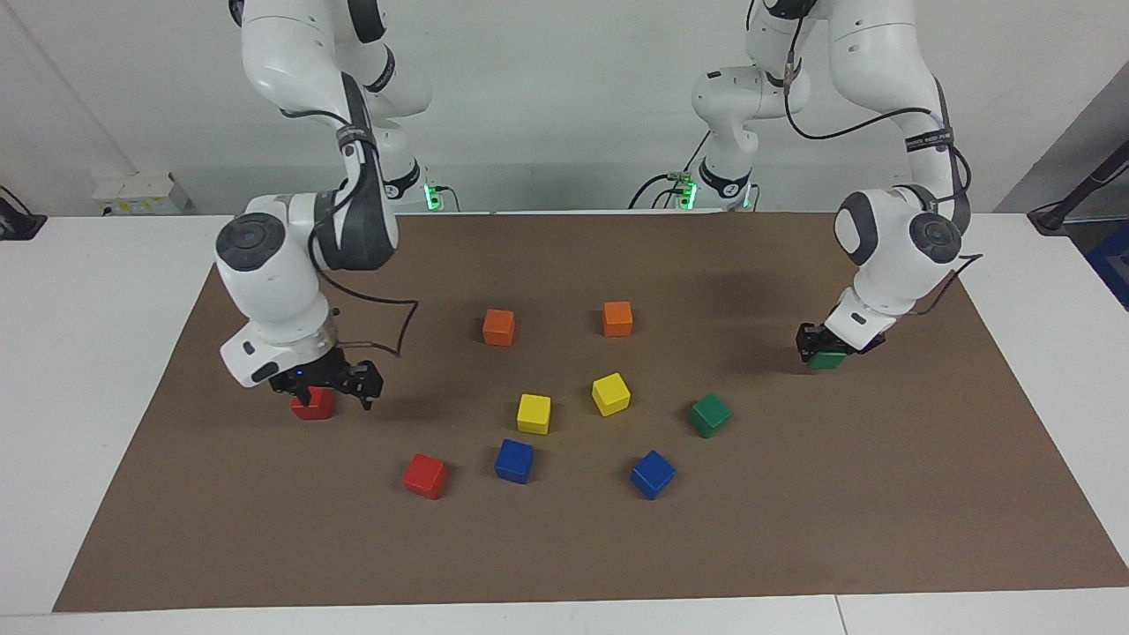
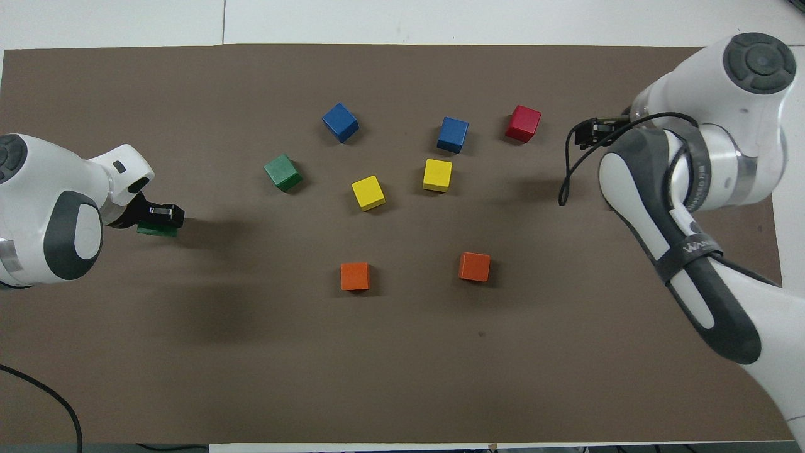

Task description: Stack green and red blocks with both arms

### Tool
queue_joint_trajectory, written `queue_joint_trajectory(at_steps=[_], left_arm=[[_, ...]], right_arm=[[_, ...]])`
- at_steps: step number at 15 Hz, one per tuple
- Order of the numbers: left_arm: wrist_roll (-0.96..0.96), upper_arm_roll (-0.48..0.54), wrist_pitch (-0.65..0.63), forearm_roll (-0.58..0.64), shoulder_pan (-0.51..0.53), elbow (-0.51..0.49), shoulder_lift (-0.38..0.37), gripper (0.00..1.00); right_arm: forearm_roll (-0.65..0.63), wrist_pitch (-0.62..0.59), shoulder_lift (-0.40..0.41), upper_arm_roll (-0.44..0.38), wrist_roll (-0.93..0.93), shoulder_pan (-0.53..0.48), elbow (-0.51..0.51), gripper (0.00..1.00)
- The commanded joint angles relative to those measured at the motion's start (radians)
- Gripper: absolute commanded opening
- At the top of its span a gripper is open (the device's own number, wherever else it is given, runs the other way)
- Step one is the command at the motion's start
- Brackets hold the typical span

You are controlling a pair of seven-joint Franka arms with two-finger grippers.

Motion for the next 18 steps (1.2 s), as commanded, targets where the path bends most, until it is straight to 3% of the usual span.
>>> queue_joint_trajectory(at_steps=[1, 6, 7, 8, 11, 13, 15, 18], left_arm=[[0.005, -0.013, 0.046, 0.026, 0.016, 0.041, 0.060, 0.00], [0.005, -0.013, 0.102, 0.026, 0.025, 0.008, 0.074, 0.00], [0.002, -0.014, 0.103, 0.024, 0.025, 0.008, 0.074, 0.29], [-0.007, -0.014, 0.103, 0.026, 0.025, 0.007, 0.074, 0.98], [-0.009, -0.011, 0.041, 0.024, 0.025, 0.051, 0.062, 1.00], [-0.064, -0.016, -0.123, 0.007, 0.009, 0.221, 0.078, 1.00], [-0.403, -0.016, -0.153, -0.011, -0.112, 0.367, 0.155, 1.00], [-0.689, -0.014, -0.157, -0.014, -0.241, 0.552, 0.299, 1.00]], right_arm=[[-0.015, -0.079, 0.174, 0.004, 0.225, 0.034, 0.225, 1.00], [-0.015, -0.100, 0.346, 0.006, 0.303, 0.084, 0.450, 1.00], [-0.017, -0.095, 0.365, 0.006, 0.304, 0.086, 0.465, 1.00], [-0.017, -0.085, 0.384, 0.006, 0.306, 0.087, 0.481, 1.00], [-0.017, -0.061, 0.420, 0.006, 0.309, 0.089, 0.516, 1.00], [-0.017, -0.027, 0.421, 0.006, 0.311, 0.091, 0.492, 1.00], [-0.014, 0.048, 0.420, 0.006, 0.314, 0.094, 0.459, 1.00], [-0.015, 0.071, 0.414, 0.006, 0.314, 0.094, 0.423, 1.00]])
